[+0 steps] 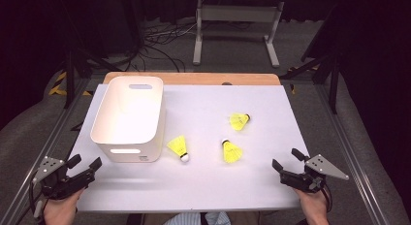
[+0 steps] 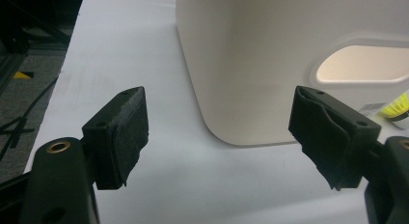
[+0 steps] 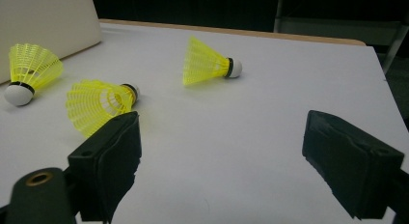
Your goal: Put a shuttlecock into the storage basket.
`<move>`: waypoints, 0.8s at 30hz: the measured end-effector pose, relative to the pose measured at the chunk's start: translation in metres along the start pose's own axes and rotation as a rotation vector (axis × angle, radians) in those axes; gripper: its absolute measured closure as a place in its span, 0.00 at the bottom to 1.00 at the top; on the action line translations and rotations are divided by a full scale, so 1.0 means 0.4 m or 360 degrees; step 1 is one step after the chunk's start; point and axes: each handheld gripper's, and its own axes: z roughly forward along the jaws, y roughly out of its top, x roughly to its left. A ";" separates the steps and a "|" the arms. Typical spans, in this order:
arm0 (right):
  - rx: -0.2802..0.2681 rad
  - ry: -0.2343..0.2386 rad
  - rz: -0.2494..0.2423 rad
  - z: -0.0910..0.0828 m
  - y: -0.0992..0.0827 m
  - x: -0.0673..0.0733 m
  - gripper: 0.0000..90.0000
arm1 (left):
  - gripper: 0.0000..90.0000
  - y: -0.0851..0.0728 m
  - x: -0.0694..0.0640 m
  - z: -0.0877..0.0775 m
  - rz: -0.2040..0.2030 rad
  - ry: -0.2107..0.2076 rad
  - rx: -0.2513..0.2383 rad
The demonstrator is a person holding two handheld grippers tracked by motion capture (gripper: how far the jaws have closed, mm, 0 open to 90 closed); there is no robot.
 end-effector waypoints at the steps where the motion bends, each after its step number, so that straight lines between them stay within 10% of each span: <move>1: 0.0000 -0.0001 0.0000 0.000 0.000 0.000 0.16 | 0.25 0.001 0.002 0.001 0.0004 0.0003 0.0004; 24: 0.0018 -0.0002 -0.0009 0.003 -0.001 0.000 0.16 | 0.25 0.026 0.021 0.024 -0.0036 0.0064 0.0011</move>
